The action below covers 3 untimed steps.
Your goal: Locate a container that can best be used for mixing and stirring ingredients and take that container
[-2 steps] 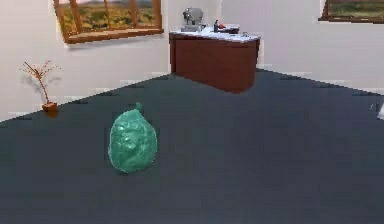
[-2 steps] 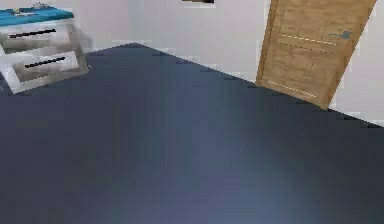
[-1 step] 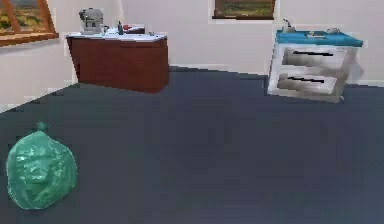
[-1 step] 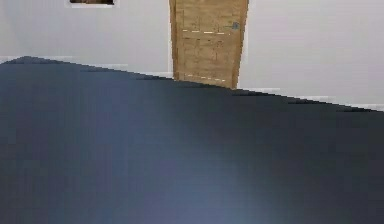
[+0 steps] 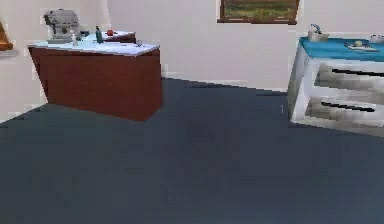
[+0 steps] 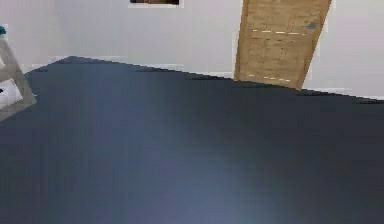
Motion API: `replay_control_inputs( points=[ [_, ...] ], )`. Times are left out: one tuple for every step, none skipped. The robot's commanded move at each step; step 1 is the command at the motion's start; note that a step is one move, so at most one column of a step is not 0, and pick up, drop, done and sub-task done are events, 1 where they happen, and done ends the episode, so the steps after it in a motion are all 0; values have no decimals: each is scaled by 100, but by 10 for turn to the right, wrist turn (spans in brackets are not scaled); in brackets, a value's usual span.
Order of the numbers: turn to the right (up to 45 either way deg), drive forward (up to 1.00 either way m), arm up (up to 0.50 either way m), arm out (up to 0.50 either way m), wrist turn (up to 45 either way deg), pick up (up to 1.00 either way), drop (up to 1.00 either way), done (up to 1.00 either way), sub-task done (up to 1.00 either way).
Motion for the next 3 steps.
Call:
replay_control_inputs(
  points=[
    [30, 0, 0, 0, 0, 0, 0, 0, 0],
    [0, 100, 0, 0, 0, 0, 0, 0, 0],
    [0, 100, 0, 0, 0, 0, 0, 0, 0]
  ],
)
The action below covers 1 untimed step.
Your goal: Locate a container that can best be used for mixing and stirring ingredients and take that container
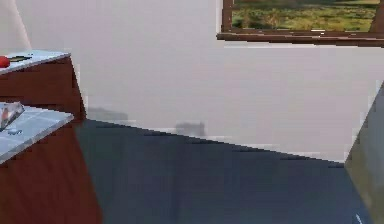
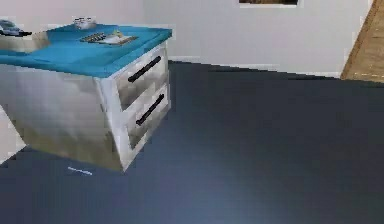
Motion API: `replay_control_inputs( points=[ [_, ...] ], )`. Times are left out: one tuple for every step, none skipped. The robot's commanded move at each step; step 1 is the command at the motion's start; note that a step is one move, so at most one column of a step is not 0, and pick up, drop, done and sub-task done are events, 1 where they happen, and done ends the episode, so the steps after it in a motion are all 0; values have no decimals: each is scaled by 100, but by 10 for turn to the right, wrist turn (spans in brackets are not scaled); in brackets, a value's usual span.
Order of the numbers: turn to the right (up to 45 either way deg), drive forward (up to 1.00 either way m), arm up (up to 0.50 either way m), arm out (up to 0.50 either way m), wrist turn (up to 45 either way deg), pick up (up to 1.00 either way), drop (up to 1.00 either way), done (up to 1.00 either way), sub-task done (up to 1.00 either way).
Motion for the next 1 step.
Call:
replay_control_inputs(
  points=[
    [0, 100, 0, 0, 0, 0, 0, 0, 0]
  ],
)
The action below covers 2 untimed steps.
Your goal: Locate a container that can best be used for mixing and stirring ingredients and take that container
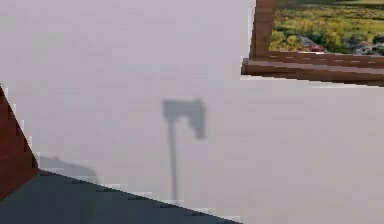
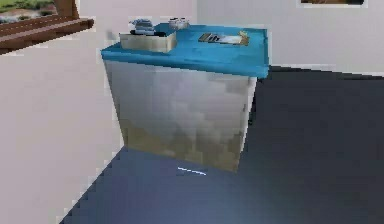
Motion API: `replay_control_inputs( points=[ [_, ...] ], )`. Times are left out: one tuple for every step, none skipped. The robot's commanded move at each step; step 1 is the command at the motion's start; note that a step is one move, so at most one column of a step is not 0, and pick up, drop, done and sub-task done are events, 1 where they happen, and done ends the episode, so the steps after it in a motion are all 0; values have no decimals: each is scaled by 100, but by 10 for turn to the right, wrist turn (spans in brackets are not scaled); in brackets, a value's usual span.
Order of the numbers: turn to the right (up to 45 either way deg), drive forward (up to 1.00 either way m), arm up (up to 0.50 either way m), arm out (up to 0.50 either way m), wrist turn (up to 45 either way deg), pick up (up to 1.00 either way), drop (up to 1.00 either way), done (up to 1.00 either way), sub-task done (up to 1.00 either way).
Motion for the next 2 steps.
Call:
replay_control_inputs(
  points=[
    [90, 0, 0, 0, 0, 0, 0, 0, 0],
    [0, 5, 0, 0, 0, 0, 0, 0, 0]
  ],
)
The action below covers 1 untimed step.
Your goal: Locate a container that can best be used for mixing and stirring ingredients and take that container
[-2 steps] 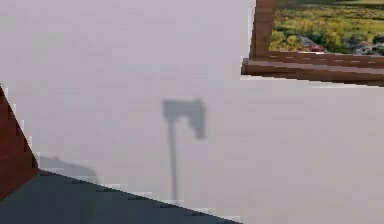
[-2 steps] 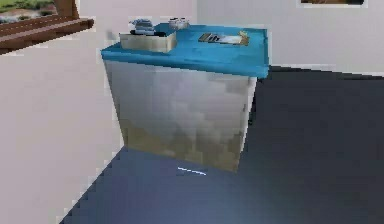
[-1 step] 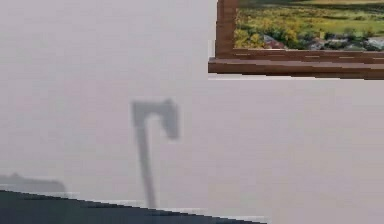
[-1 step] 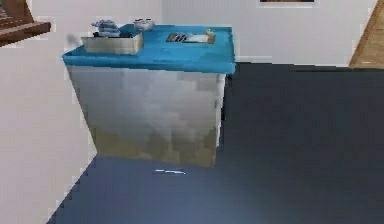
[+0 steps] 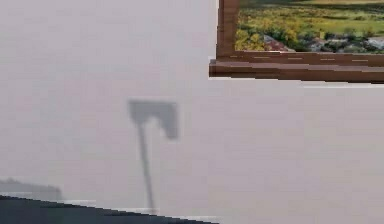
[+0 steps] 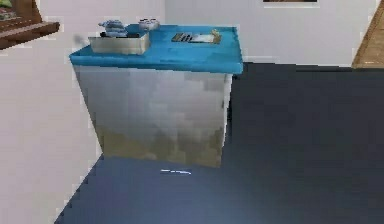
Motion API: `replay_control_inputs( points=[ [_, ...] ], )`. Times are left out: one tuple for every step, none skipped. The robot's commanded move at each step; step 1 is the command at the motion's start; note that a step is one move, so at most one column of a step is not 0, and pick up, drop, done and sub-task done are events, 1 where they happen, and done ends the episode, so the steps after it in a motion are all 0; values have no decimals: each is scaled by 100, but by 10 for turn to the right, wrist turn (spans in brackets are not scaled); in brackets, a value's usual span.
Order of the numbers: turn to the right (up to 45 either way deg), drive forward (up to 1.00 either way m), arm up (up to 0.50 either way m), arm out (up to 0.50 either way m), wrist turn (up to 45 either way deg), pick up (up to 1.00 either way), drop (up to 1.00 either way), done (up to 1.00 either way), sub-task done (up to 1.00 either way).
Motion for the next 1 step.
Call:
replay_control_inputs(
  points=[
    [-450, 0, 0, 0, 0, 0, 0, 0, 0]
  ],
)
